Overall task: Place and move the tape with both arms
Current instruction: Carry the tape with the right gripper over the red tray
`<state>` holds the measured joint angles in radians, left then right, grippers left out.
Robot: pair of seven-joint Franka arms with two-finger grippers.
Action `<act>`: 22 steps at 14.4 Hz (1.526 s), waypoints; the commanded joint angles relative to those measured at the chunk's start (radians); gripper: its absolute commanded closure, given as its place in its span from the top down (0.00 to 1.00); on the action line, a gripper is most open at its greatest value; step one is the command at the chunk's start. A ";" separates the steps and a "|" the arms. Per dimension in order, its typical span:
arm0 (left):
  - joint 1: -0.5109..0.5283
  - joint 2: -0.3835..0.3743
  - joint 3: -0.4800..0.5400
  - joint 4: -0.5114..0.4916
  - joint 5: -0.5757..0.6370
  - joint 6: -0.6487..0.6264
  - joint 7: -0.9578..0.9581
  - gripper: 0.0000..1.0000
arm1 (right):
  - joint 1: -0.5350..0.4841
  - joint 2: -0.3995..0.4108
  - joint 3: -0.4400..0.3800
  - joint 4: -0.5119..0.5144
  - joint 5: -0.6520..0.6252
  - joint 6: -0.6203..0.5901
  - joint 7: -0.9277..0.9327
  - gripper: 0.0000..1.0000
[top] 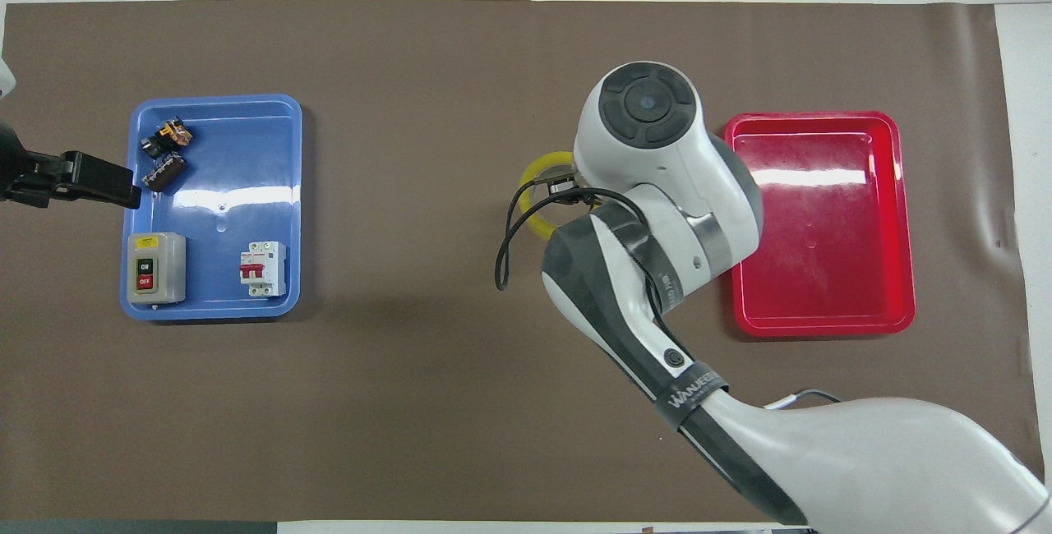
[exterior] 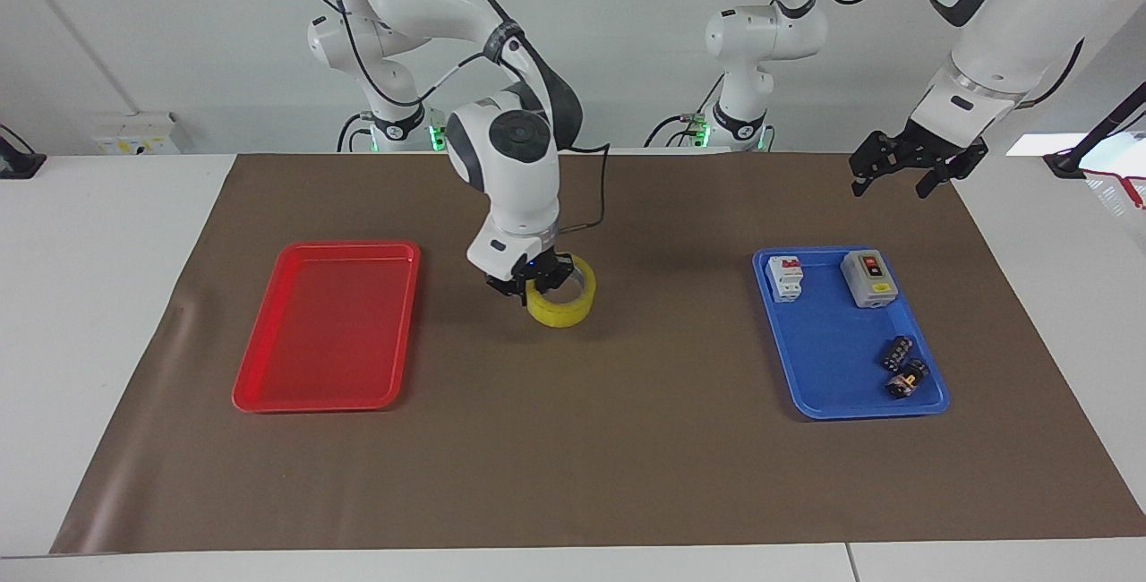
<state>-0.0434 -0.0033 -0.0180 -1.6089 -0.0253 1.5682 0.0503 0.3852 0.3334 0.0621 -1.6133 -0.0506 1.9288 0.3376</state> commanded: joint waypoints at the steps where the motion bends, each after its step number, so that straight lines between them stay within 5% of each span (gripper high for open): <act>1: 0.000 -0.027 0.004 -0.037 -0.015 0.027 0.039 1.00 | -0.113 -0.068 0.013 -0.060 -0.011 -0.043 -0.144 0.00; 6: 0.002 -0.029 0.004 -0.037 -0.011 0.021 0.065 1.00 | -0.313 -0.106 0.013 -0.163 -0.011 -0.021 -0.466 0.00; 11: 0.003 -0.029 0.004 -0.037 -0.011 0.019 0.054 1.00 | -0.479 -0.163 0.015 -0.397 -0.011 0.261 -0.727 0.00; 17: 0.005 -0.024 0.004 -0.031 -0.013 0.032 0.025 1.00 | -0.555 -0.183 0.013 -0.549 -0.011 0.441 -0.816 0.00; 22: 0.005 -0.024 0.004 -0.032 -0.013 0.030 0.013 1.00 | -0.557 -0.157 0.013 -0.562 -0.011 0.490 -0.810 0.00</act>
<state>-0.0433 -0.0033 -0.0178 -1.6114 -0.0253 1.5774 0.0713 -0.1537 0.1911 0.0604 -2.1541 -0.0558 2.3969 -0.4617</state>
